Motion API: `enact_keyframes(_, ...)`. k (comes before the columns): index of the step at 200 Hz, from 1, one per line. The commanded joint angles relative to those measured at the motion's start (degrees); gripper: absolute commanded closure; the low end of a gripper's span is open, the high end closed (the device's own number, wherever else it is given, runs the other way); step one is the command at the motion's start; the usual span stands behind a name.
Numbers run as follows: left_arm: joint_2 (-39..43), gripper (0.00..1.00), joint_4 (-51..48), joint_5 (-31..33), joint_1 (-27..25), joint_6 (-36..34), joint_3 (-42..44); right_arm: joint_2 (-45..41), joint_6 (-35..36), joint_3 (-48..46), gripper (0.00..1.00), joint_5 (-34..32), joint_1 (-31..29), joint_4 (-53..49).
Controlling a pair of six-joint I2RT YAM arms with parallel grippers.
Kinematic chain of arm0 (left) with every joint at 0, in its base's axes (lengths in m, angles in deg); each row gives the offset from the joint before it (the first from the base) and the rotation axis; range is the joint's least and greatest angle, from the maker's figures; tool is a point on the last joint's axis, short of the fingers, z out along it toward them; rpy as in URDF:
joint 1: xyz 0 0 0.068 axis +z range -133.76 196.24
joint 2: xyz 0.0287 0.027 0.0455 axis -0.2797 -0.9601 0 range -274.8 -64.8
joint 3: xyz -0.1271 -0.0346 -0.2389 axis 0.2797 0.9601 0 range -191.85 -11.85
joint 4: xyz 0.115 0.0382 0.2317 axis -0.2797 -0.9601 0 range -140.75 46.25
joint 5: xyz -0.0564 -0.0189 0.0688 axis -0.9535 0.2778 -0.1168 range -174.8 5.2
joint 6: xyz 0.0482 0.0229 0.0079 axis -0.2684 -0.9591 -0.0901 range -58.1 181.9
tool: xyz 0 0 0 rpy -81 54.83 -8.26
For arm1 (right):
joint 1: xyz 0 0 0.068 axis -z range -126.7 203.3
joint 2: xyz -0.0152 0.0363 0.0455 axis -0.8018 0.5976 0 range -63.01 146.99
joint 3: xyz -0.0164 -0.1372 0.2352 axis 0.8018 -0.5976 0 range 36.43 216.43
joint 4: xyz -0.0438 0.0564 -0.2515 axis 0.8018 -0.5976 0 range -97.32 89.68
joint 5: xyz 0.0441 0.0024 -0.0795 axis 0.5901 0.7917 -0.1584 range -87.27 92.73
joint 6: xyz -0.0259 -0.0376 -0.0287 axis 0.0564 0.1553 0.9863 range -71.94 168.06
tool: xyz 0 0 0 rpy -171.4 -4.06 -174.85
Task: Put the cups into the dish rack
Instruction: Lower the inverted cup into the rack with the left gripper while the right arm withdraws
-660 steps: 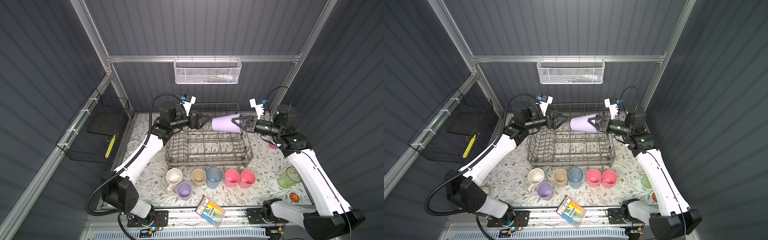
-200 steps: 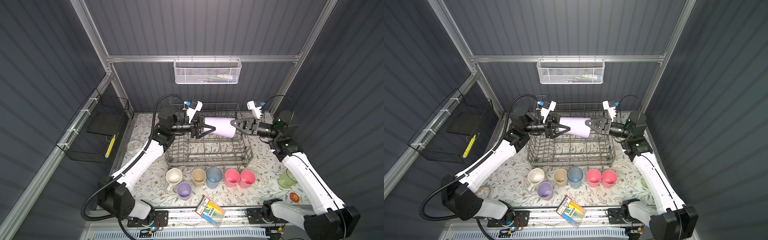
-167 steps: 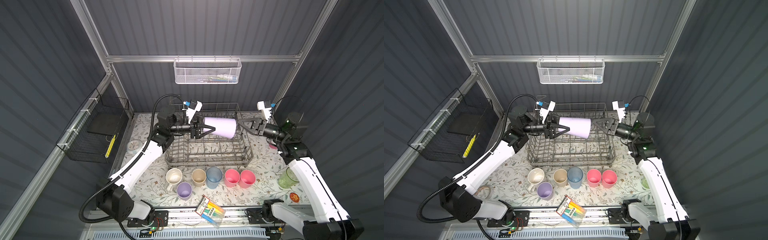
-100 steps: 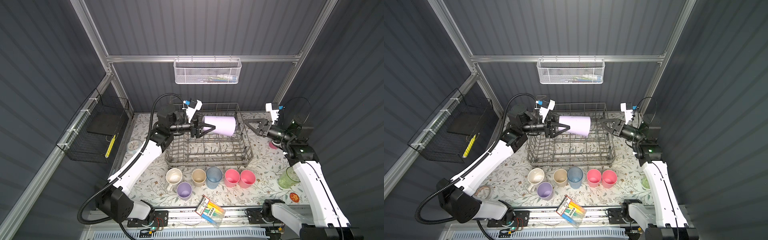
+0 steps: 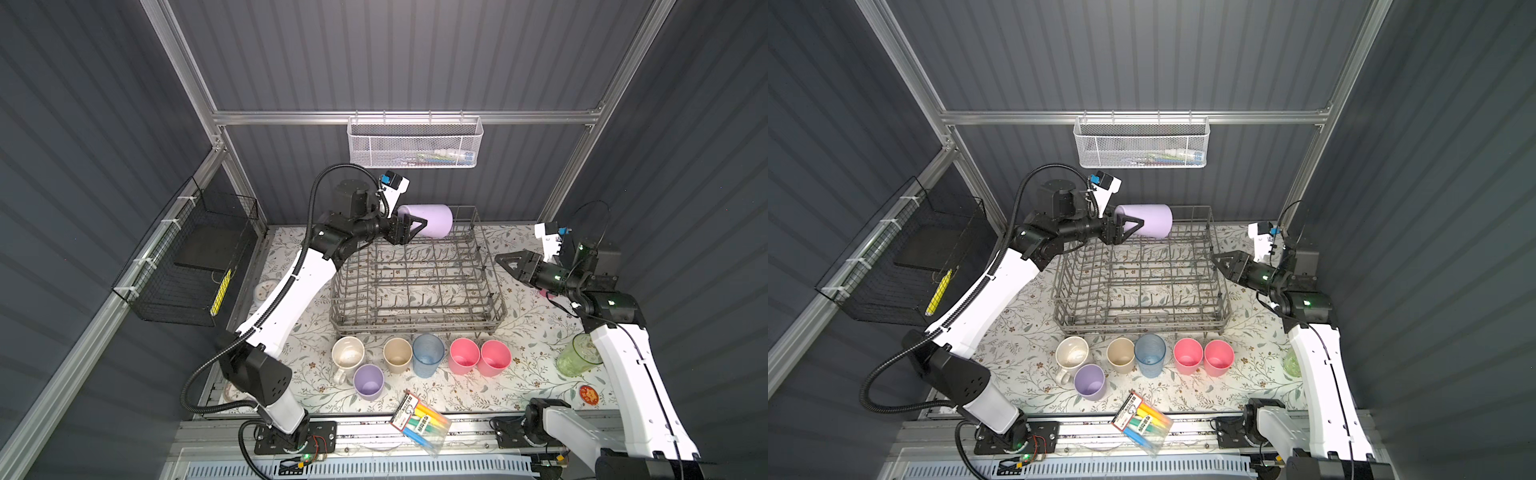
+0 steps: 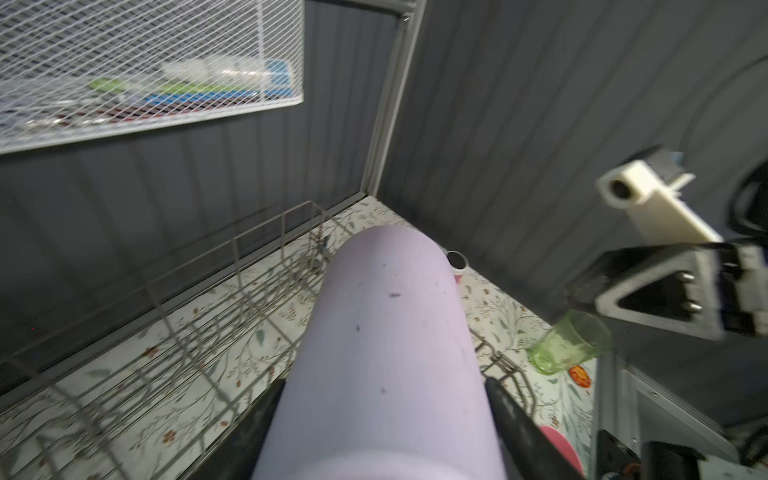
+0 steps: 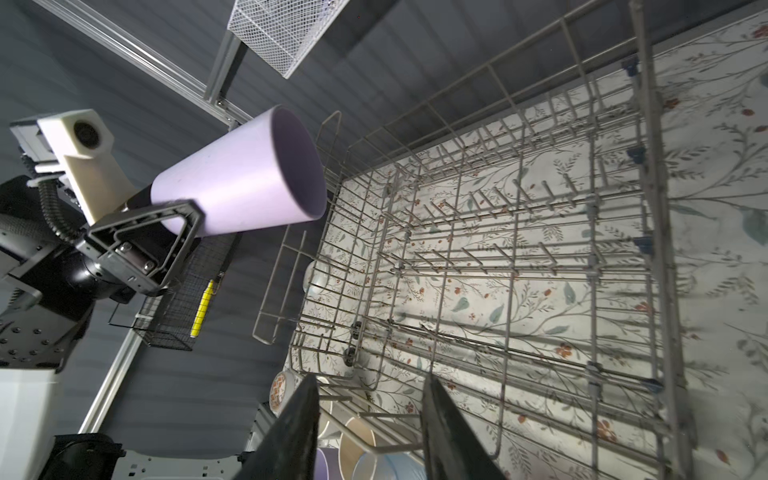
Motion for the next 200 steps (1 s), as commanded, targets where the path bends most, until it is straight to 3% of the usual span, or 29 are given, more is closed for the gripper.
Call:
enact_keyframes(1,-4.33,0.96,-12.06,12.82,-0.25,-4.90,-6.86,-0.91,4.59,1.37,0.58,-4.05,0.31,-5.05)
enact_keyframes(29,-10.97,0.97,-17.29,18.44,-0.33,-6.66,-13.38,-0.85,5.48,0.18,0.58,-5.50,0.47,-5.47)
enact_keyframes(99,-23.42,1.00,-21.96,24.46,-0.27,-9.45,-23.58,-0.36,5.93,-1.96,0.57,-5.66,0.58,-5.51)
enact_keyframes(145,-26.47,1.00,-24.08,27.07,-0.24,-11.20,-25.82,-0.30,6.01,-2.67,0.57,-5.86,0.58,-5.42)
enact_keyframes(200,-27.04,0.99,-24.79,25.70,-0.31,-11.89,-24.88,0.32,5.46,-3.46,0.57,-5.14,0.58,-4.53)
